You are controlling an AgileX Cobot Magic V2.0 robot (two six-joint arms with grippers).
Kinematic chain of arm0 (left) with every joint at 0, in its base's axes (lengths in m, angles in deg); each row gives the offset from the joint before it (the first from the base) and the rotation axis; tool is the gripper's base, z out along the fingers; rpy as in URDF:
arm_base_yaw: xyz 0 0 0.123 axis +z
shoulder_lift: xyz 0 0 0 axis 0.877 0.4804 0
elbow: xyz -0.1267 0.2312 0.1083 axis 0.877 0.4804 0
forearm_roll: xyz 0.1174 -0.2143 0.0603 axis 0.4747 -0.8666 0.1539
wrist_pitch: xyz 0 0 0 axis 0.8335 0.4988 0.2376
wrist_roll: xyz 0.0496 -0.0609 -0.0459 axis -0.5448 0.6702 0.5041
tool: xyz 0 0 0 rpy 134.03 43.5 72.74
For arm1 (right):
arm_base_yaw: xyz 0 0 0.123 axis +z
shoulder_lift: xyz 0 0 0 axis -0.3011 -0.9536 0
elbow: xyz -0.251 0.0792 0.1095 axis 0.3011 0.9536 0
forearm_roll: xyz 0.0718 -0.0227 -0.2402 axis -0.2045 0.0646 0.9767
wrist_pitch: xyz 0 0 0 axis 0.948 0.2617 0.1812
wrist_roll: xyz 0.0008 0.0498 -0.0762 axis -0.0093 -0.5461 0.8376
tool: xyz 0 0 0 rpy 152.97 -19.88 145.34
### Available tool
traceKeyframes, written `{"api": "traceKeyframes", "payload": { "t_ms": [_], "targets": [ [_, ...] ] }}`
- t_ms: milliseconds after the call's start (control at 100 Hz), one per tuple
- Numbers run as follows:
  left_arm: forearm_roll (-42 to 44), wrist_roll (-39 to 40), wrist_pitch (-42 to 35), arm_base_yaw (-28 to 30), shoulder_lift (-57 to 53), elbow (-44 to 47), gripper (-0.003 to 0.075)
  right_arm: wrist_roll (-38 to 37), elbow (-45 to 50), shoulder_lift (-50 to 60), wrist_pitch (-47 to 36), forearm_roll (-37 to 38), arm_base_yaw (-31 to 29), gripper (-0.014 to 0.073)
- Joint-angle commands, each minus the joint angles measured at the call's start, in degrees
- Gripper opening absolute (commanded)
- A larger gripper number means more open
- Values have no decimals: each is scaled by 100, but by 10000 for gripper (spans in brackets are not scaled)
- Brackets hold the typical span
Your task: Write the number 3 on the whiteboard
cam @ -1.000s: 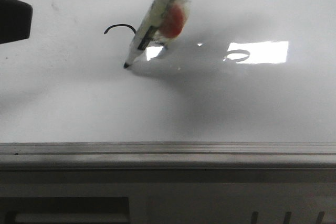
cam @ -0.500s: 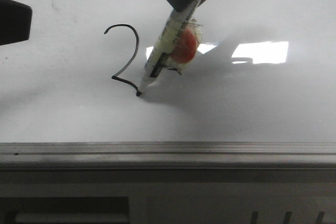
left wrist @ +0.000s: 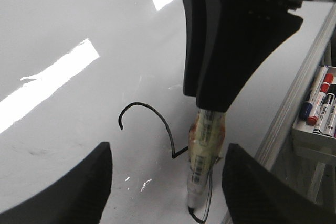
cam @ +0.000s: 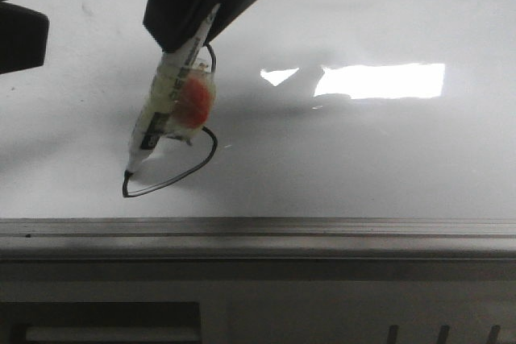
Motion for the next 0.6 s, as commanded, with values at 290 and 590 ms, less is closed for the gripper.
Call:
{"api": "traceKeyframes", "payload": {
  "t_ms": [290, 590],
  "targets": [
    [190, 53, -718, -351, 660, -175, 421, 46, -224, 528, 203, 185, 293, -64],
    [99, 53, -1478, -355, 1543, -175, 421, 46, -233, 528, 4, 185, 617, -64]
  ]
}}
